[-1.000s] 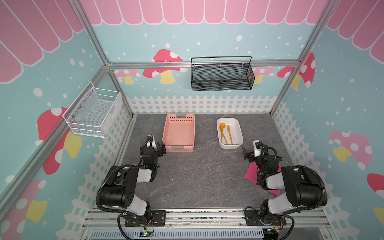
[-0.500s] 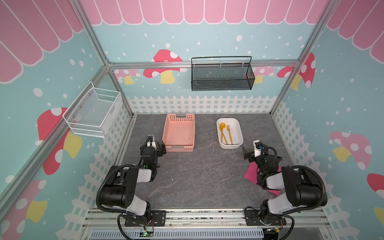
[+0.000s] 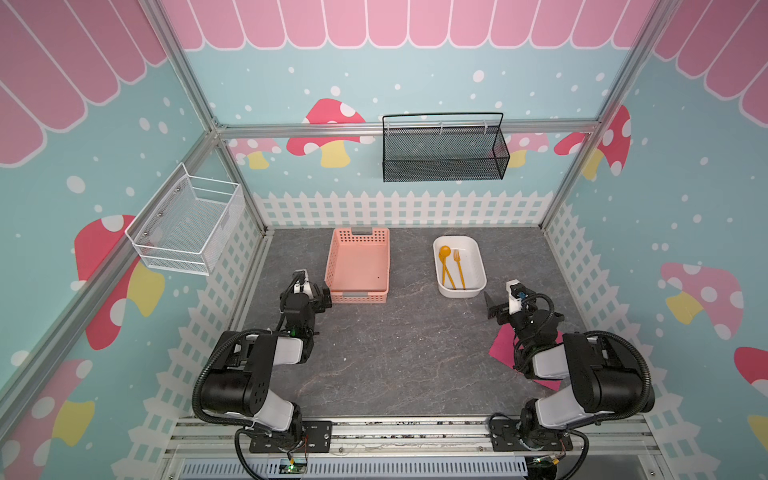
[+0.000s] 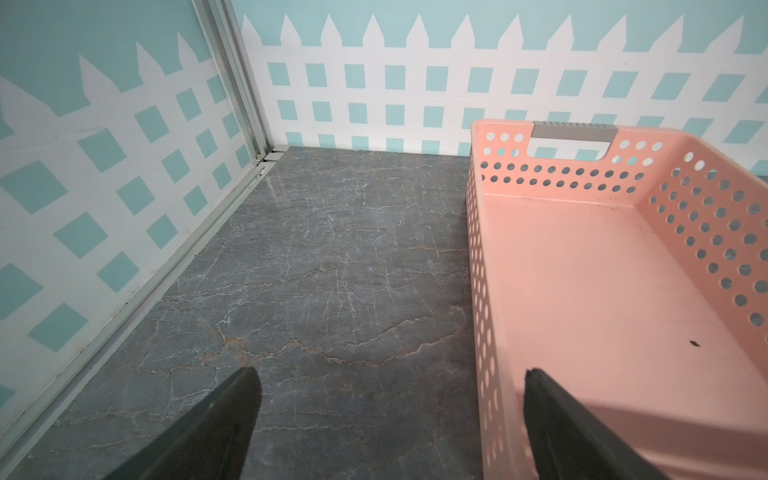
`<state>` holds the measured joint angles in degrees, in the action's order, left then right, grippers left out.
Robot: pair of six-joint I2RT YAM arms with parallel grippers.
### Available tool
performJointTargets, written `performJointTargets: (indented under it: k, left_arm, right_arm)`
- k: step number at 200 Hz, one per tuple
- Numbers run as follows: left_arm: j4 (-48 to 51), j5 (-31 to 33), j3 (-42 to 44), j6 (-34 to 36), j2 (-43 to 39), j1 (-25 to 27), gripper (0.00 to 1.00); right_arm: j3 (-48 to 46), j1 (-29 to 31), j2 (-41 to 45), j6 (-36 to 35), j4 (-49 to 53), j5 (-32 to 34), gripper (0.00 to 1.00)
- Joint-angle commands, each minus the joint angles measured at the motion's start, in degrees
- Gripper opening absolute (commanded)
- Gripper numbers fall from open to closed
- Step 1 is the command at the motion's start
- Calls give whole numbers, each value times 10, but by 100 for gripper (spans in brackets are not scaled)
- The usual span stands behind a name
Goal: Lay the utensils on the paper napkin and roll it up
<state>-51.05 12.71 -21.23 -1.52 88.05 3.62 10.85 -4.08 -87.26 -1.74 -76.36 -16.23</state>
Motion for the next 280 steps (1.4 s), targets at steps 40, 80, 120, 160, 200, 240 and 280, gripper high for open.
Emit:
performJointTargets:
  k: [40, 80, 120, 160, 200, 240, 280]
  left_arm:
    - [7, -3, -14, -12, 2, -12, 100]
    - [-3, 8, -7, -12, -4, -10, 100]
    - [37, 52, -2, -19, -64, 0, 100]
    - [232, 113, -66, -44, -161, 27, 100]
    - [481, 34, -161, -114, -238, 32, 100]
    - [684, -13, -246, -142, -301, 32, 100]
    - [742, -154, -271, -92, -348, 32, 100]
  right_arm:
    - [-6, -1, -2, -12, -20, -7, 99]
    - [-8, -2, 1, -11, -23, -1, 99]
    - [7, -1, 53, 5, 46, 31, 99]
    - [53, -1, 136, 41, 211, 69, 94]
    - [94, 2, 216, 117, 400, 61, 87]
    - [156, 2, 242, 225, 634, 77, 80]
    - [182, 1, 256, 293, 761, -12, 83]
